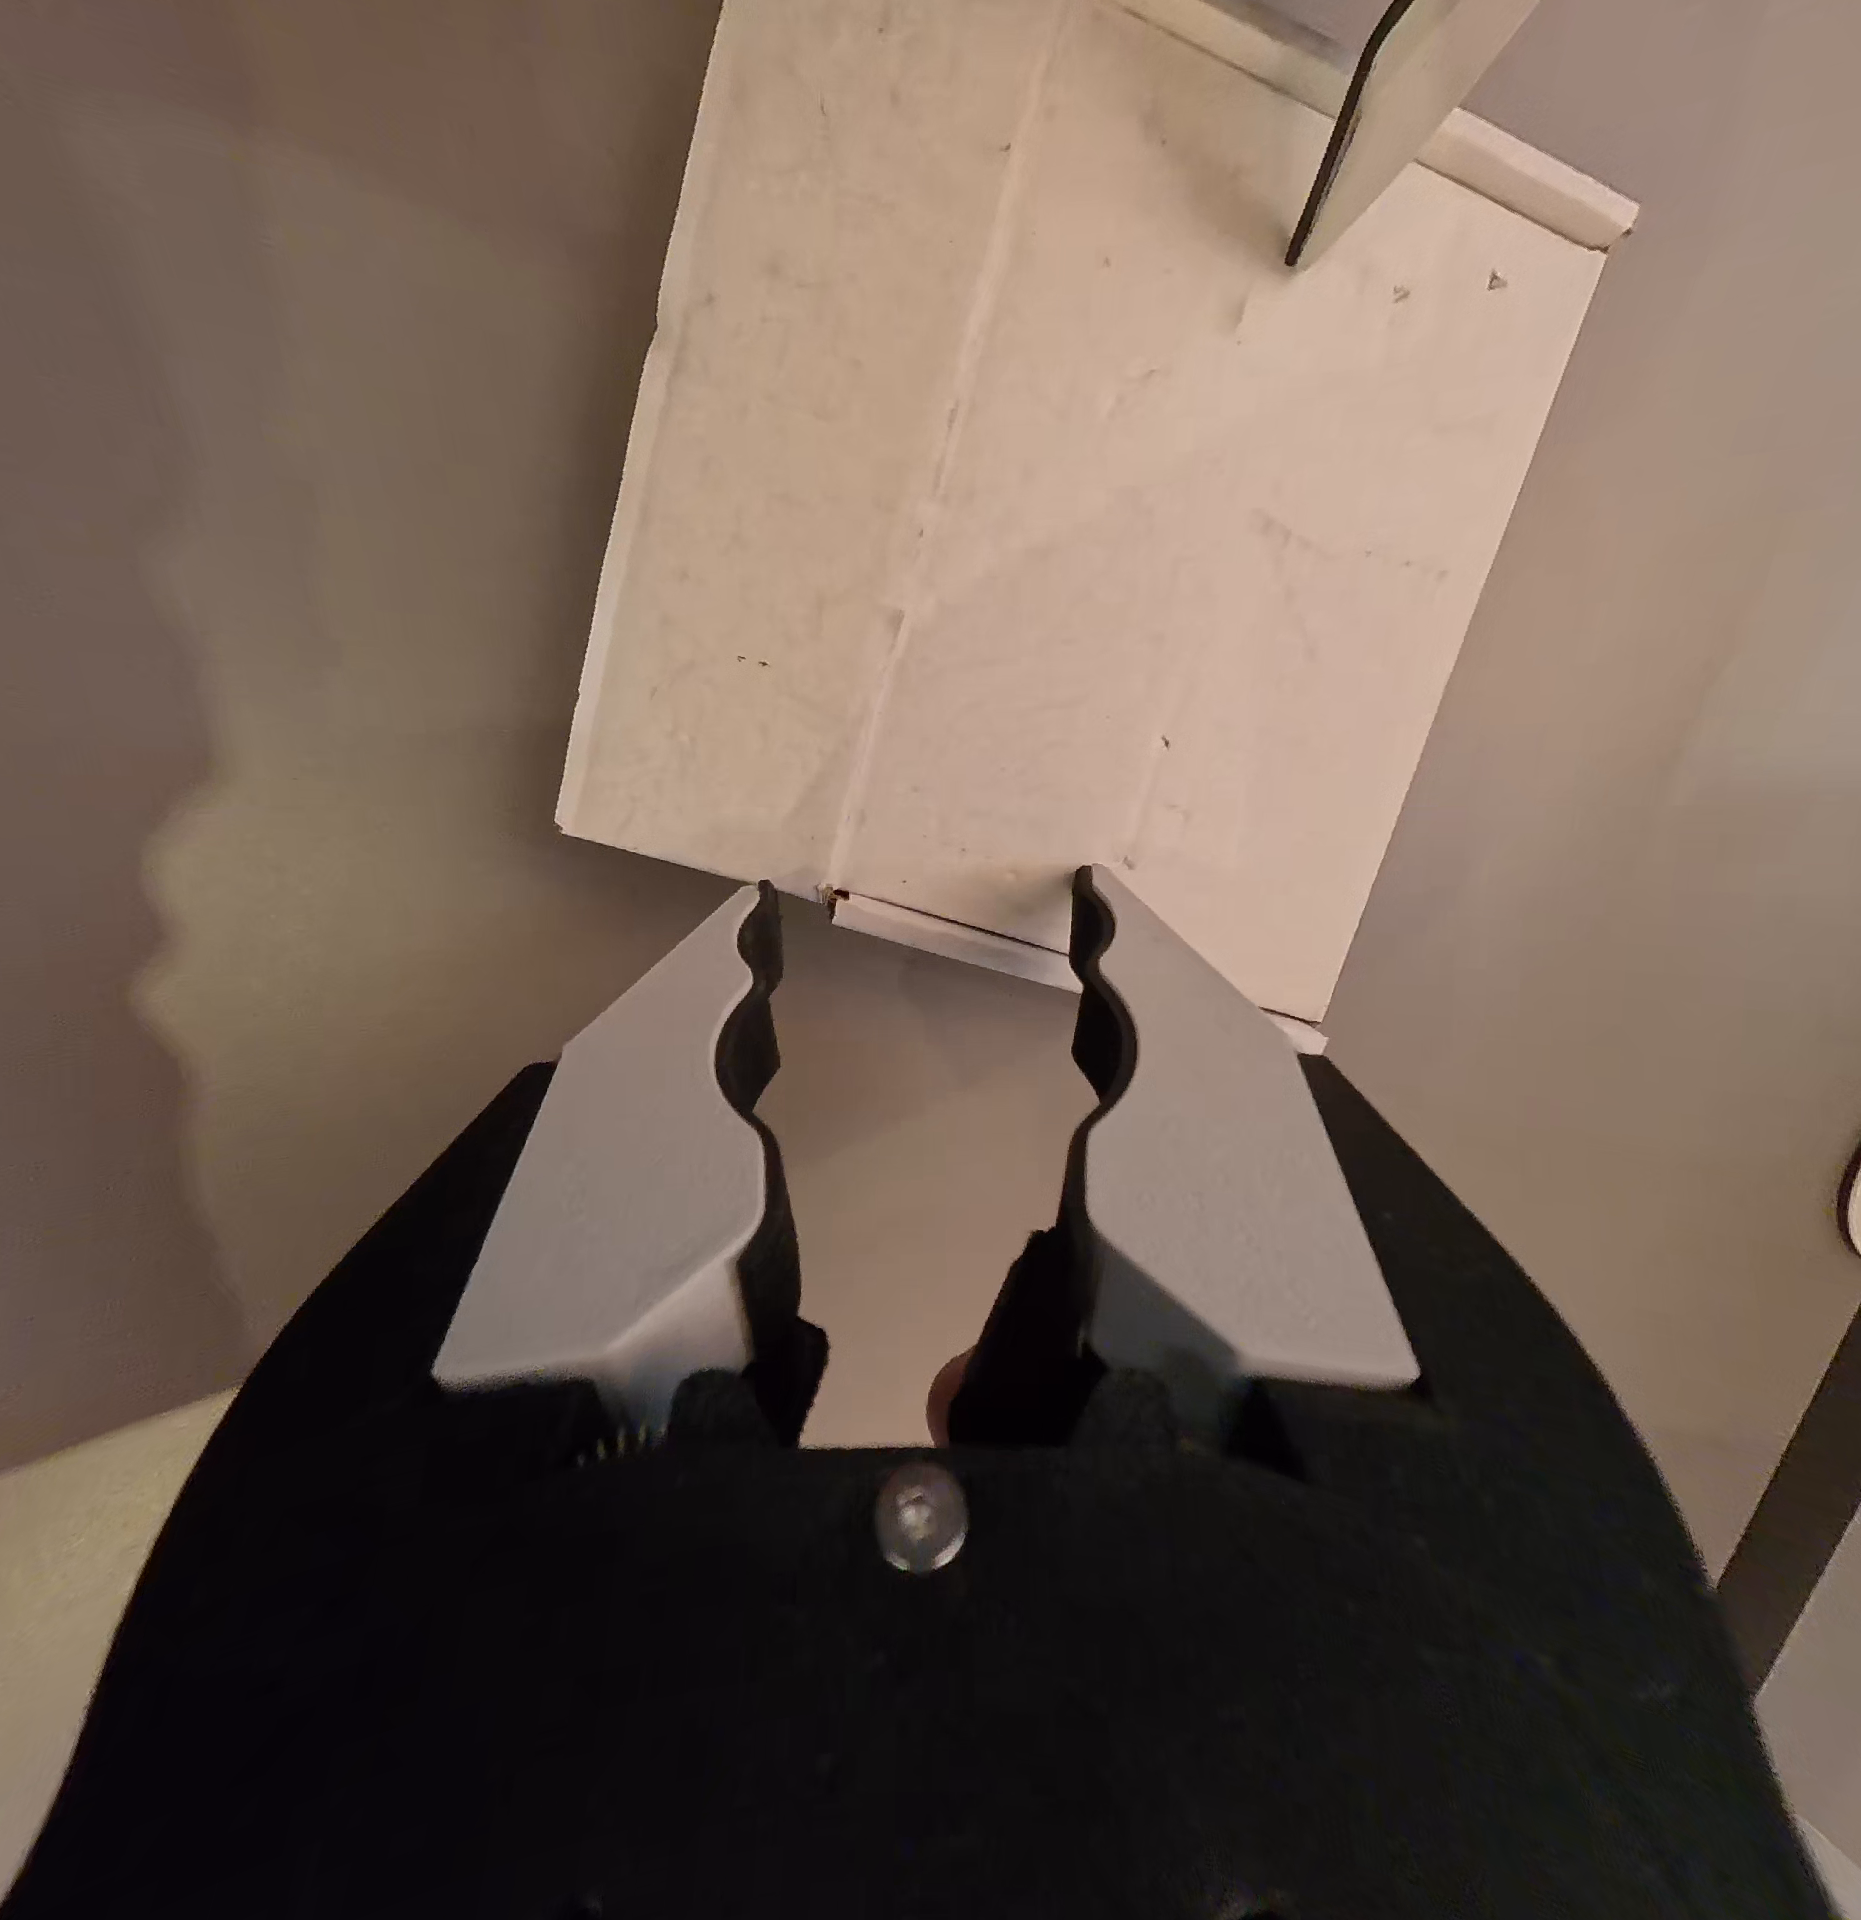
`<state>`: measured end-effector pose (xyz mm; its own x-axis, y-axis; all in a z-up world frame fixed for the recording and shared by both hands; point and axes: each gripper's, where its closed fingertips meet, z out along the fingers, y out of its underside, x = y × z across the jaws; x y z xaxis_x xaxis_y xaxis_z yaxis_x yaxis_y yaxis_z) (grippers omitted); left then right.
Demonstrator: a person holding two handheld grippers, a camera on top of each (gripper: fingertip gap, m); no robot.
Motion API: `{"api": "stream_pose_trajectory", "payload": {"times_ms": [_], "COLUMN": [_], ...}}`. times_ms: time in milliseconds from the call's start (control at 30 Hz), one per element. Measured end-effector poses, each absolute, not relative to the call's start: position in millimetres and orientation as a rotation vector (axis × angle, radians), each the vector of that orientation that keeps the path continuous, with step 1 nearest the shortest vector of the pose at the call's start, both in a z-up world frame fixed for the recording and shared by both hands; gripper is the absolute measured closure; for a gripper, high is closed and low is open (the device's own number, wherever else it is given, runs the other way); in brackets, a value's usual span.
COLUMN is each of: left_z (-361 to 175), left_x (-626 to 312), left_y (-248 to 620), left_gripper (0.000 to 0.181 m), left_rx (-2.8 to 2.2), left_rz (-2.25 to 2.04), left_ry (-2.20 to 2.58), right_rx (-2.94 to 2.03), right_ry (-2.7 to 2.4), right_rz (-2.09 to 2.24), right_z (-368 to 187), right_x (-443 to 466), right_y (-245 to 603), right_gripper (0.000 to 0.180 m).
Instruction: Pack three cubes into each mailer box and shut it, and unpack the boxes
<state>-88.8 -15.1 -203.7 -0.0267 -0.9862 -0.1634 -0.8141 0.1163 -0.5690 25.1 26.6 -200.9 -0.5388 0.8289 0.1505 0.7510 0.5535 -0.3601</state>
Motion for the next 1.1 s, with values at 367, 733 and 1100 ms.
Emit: {"api": "stream_pose_trajectory", "payload": {"times_ms": [367,733,1100], "left_z": [-211.5,-216.9,-213.2], "left_x": [-89.7,-91.3,-84.2], "left_y": [-12.1,-6.7,-13.7], "left_gripper": [0.104,0.108,0.102], "left_rx": [-1.618,-1.535,-1.661], "left_rz": [-0.200,0.022,-0.144], "left_ry": [1.926,1.889,1.813], "right_rx": [-1.249,-1.176,-1.296], "right_ry": [-2.476,-2.427,-2.400], "right_rz": [0.228,0.080,0.156], "right_z": [-203.2,-205.1,-205.5], "right_x": [24.8,24.1,23.6], "right_y": [28.1,31.2,29.0], "right_gripper": [0.127,0.130,0.117]}}
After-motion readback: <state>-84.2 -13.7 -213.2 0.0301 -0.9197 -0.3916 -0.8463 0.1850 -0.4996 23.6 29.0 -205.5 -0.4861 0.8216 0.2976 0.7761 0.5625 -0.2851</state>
